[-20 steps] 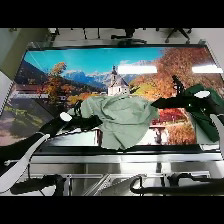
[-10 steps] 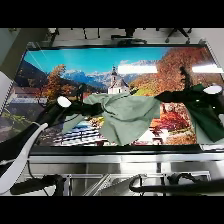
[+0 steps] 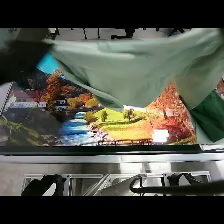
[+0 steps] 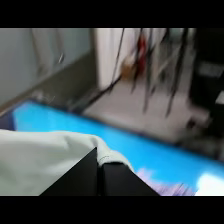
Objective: Fold the shirts.
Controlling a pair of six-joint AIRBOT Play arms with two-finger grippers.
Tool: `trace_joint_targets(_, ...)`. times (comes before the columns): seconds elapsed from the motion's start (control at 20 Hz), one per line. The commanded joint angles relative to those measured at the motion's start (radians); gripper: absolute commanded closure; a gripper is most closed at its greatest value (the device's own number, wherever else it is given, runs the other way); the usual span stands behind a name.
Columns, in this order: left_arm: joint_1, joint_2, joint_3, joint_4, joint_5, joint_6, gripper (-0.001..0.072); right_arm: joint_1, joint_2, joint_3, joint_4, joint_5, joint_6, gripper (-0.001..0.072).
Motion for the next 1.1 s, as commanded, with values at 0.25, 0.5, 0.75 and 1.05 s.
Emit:
trace_joint_targets(0.25,0.363,0.109,0.267,-0.010,-0.233,-0.029,0.0698,-0.023,0.044,0.213,-0.096,0.010,0.002,0.0691)
trace_joint_targets(0.5,0.426,-0.093,0.175,-0.182,-0.331,0.010,0.0698,-0.013,-0.150,0.011,0.183,0.209,-0.080,0.0691)
trace_joint_targets(0.75,0.134,-0.474,0.010,-0.092,0.002,0.179,0.0697,0.119,-0.423,-0.264,0.145,0.098,-0.187,0.0691)
trace_joint_targets(1.05,0.000,-1.148,0.342,-0.056,0.161,0.214,0.0696,0.195,-0.827,-0.297,0.057,-0.081,-0.182,0.0690)
